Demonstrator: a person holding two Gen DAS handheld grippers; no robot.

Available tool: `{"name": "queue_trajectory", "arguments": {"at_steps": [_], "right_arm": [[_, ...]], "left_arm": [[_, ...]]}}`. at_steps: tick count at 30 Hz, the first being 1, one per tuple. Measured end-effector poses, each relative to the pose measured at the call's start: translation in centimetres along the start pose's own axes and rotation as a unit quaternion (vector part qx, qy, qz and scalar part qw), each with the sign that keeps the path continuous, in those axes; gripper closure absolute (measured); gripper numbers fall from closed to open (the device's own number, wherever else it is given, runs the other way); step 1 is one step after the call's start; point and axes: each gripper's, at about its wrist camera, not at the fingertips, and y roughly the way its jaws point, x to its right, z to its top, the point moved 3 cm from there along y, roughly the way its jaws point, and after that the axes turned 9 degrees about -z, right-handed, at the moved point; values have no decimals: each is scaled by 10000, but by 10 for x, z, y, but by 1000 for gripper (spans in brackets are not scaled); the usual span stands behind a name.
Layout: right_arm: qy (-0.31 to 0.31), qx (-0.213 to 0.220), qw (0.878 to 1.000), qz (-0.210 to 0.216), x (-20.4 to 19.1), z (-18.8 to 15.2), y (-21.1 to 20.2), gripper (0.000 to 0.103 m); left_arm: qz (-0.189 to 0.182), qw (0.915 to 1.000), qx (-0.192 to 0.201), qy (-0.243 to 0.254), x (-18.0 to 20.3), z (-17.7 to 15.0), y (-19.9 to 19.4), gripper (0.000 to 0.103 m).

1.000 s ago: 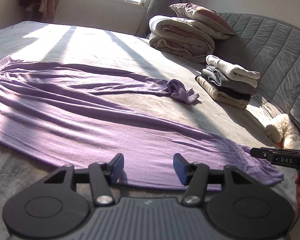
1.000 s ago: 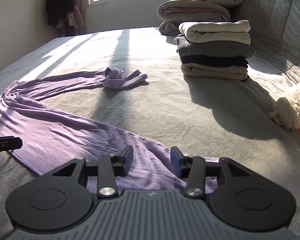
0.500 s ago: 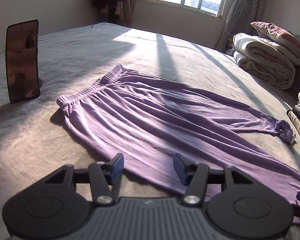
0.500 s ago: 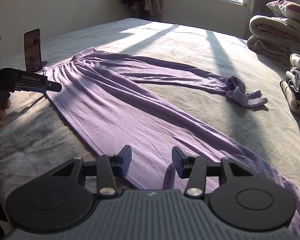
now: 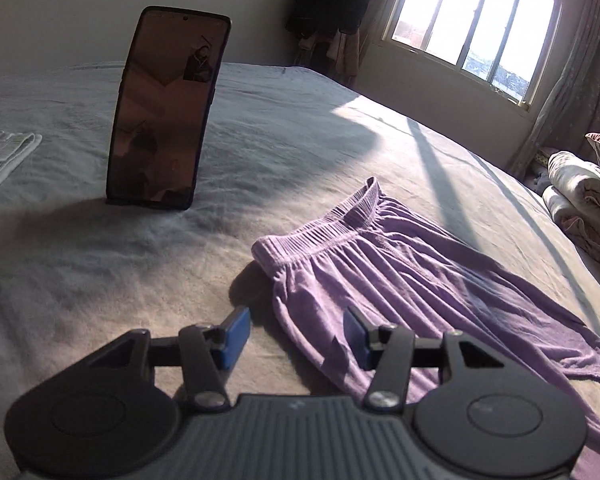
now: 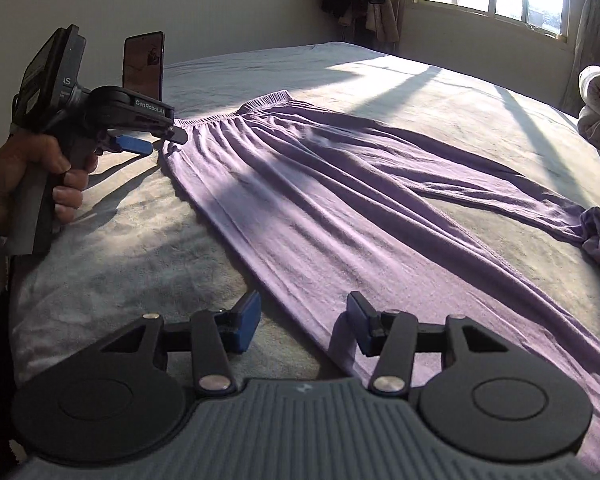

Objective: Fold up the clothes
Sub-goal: 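Grasp the waistband with the left gripper while the right gripper pinches the leg fabric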

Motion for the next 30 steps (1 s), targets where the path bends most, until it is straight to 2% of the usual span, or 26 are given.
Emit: {"name": "queue_trajectory", "arguments": {"at_steps": [2,5,7,8,9,10,14,25,30], "right_arm": [[10,39,10000,28,-2,3,5,51],[-11,79,9999,77,-4,5,10,61],[-15,87,9998,169,-6,6,11,79],[-27,89,9998,179,-7,7,11,84],[-33,92,9998,175,-8,7,11,96],[-22,88,9998,172,-9,8,11,99],[-9,56,9996,265,-12,10,7,99],[-172,-66,9961,868,-33,13,-14,99],[-266,-205,9947,967,-40,10,-10,99]], "left_arm": [[93,9999,47,10,-2,2,4,62],[170,9998,33,74,-4,3,8,73],[185,9998,16,89,-7,4,10,93],[189,9998,19,100,-7,4,11,99],[192,9997,32,115,-7,4,11,101],[195,9997,45,129,-7,4,11,102],[396,9986,192,302,-5,6,5,102],[723,9957,394,435,-20,14,-12,102],[789,9958,272,369,-29,11,-13,102]]}}
